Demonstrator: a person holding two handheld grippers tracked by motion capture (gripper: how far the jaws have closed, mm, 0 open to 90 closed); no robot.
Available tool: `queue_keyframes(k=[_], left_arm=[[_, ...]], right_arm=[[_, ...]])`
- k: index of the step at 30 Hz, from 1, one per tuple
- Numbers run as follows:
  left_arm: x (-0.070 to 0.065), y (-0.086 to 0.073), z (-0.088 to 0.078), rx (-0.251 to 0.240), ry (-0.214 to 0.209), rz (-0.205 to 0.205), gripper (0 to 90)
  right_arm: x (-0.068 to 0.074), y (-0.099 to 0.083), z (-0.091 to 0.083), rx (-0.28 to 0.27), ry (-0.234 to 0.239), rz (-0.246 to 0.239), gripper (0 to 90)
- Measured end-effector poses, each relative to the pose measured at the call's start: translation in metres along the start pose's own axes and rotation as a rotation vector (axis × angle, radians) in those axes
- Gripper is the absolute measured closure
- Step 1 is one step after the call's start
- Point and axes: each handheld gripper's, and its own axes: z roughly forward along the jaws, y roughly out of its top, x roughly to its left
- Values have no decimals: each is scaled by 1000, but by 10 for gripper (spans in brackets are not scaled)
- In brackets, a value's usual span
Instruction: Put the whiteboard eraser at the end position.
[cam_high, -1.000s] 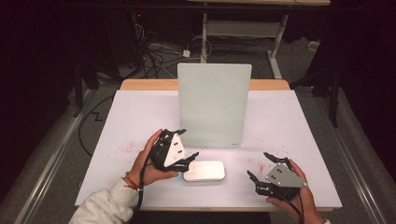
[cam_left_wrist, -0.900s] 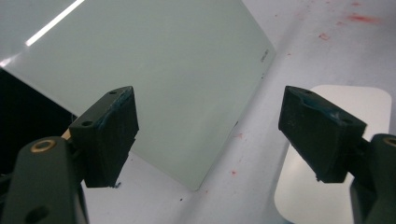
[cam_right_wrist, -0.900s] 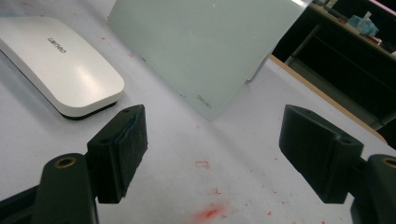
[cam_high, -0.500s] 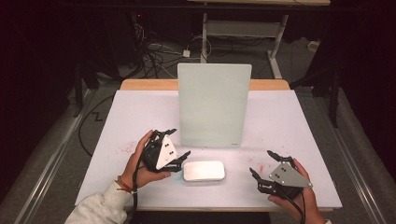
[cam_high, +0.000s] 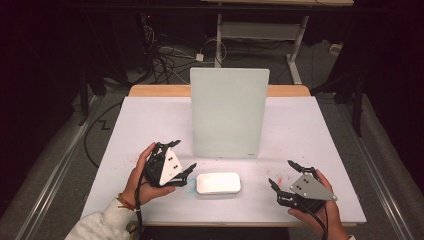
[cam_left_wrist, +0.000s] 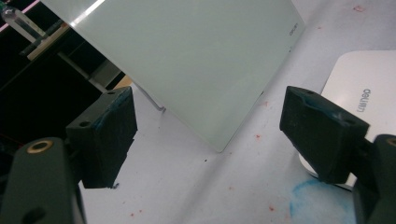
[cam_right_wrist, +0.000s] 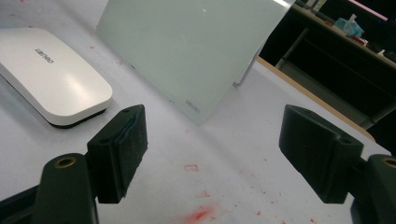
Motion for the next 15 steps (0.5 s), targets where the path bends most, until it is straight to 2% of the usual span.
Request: queue_keyframes(k=[9,15], left_arm=[[-1,-17,-9,13,43,-9,185],[1,-29,-16,24,54,-36,184]], right_arm=[[0,0,0,4,-2,2,241],[0,-1,1,7,-3,5,241]])
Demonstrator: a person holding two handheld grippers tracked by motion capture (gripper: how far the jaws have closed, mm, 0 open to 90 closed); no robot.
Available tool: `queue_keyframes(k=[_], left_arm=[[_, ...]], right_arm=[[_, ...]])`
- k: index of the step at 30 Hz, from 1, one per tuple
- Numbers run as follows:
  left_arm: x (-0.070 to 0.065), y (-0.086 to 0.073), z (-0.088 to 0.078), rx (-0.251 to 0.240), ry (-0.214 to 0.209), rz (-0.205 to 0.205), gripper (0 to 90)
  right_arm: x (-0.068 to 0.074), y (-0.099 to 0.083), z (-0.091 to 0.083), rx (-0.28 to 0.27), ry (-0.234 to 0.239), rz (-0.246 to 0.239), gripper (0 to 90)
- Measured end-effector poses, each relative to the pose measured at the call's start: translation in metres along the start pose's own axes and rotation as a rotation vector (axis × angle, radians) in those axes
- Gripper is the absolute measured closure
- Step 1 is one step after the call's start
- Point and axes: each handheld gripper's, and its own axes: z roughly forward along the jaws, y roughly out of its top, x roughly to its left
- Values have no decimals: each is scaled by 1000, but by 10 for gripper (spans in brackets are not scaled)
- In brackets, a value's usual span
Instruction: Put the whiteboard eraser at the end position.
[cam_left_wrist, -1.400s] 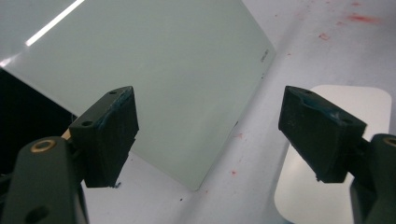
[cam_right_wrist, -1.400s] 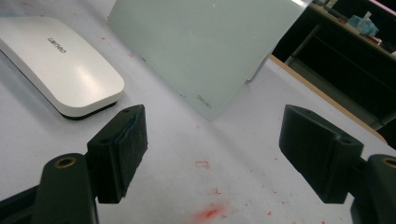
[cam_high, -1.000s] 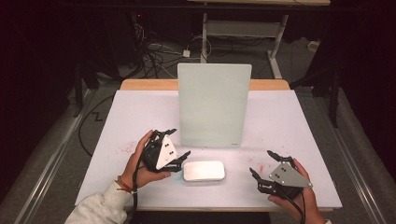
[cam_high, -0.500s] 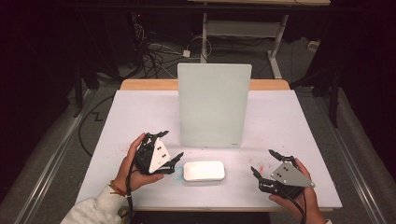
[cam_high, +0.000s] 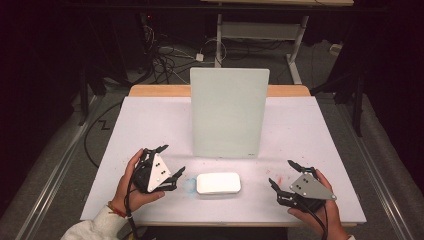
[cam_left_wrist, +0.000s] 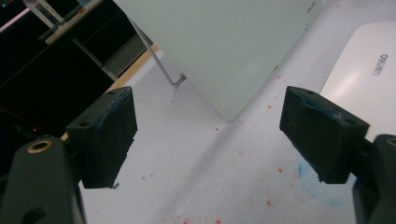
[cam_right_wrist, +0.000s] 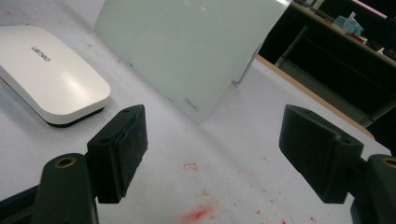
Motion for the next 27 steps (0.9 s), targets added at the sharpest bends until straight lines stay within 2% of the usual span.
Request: queue_keyframes(k=[4,18,27], left_arm=[[1,-8,-2,19,5,2,184],[3,-44,-6,81,1,-60,171],[6,-60,-17,120,-17,-90,171]], right_arm=[[-1,0,0,0,-6,1,241],[-7,-5,0,18,-26,28,242],[-7,-7,1,23,-18,26,242]])
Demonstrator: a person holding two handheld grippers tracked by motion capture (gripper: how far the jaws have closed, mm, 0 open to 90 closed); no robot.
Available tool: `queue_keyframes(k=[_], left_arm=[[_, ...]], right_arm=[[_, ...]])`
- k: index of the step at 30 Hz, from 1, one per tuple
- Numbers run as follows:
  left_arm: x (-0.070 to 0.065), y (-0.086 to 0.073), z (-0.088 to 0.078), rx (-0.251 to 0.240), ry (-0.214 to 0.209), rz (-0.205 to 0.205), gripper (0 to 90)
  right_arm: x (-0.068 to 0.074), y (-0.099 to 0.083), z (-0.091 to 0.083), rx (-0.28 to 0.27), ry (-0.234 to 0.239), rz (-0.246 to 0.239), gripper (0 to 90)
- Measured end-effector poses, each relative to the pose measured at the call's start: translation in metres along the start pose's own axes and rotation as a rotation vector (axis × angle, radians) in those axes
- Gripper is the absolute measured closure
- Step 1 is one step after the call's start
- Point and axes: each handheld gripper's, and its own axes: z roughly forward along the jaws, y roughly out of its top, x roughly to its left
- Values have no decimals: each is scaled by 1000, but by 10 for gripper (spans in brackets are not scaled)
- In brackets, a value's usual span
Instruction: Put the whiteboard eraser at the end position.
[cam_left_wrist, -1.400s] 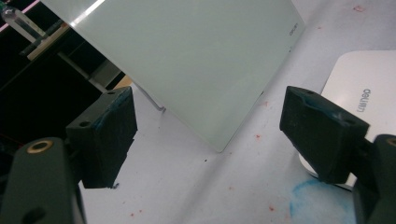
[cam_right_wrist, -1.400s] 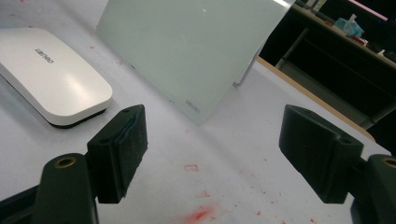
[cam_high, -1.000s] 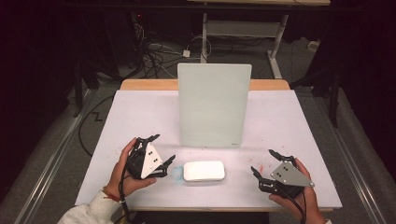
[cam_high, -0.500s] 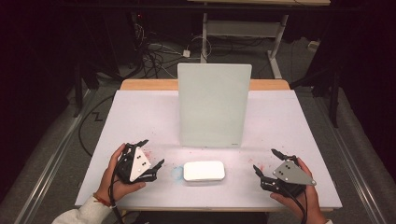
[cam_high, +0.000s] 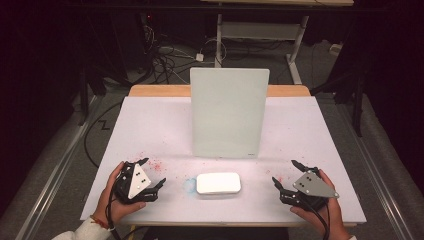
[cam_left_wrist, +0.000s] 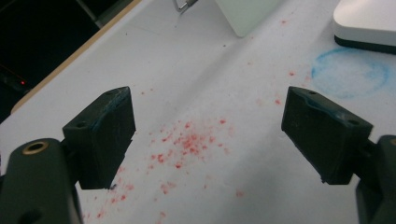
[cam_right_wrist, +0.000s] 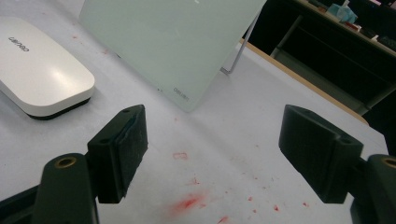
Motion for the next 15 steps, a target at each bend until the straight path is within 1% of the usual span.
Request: queue_keyframes(k=[2,4,6,10,13,15], left_arm=[[0,-2,0,10,-8,0,171],[-1,-2,0,13,-3,6,171],[-2,-1,0,7,-7,4,171],[-4,0,2,9,-7,18,171],[-6,0,1,7,-9,21,171],[-6,0,0,4,-12,20,171]], right_arm=[[0,0,0,-2,-2,2,242],[1,1,0,-2,-1,0,242],[1,1,0,0,2,-4,242],[2,1,-1,3,1,-10,242],[3,1,-2,-2,-14,-11,244],[3,2,-3,-4,-13,-10,244]])
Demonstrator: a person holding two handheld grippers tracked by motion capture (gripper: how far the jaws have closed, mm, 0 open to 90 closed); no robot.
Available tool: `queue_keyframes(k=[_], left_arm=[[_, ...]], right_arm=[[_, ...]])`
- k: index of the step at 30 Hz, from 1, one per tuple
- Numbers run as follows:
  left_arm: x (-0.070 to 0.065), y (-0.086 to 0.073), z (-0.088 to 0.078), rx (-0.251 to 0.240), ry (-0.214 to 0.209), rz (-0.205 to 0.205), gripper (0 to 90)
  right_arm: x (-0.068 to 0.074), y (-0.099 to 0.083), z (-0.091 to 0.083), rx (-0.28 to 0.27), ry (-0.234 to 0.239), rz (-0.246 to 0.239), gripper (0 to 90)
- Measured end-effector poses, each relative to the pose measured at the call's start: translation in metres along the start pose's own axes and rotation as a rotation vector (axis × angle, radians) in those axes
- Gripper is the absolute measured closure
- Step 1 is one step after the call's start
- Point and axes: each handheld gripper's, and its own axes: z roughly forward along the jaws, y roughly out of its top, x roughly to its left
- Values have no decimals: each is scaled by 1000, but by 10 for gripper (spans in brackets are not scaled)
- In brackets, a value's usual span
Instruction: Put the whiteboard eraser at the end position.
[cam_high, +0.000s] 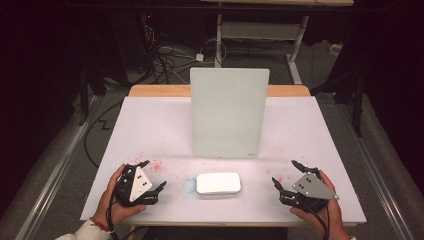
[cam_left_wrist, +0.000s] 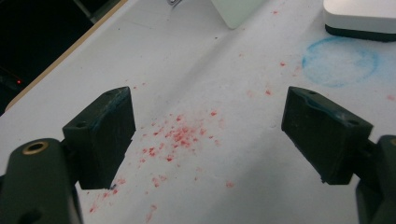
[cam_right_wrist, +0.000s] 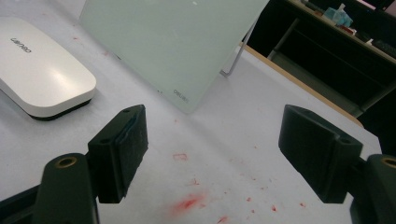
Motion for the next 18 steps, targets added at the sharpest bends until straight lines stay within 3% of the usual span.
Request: queue_keyframes(k=[8,18], left_arm=[[0,1,0,-5,-6,3,171],[0,2,0,-4,-6,1,171]], right_arm=[[2,1,2,5,-1,-15,246],[0,0,1,6,-2,-1,246]])
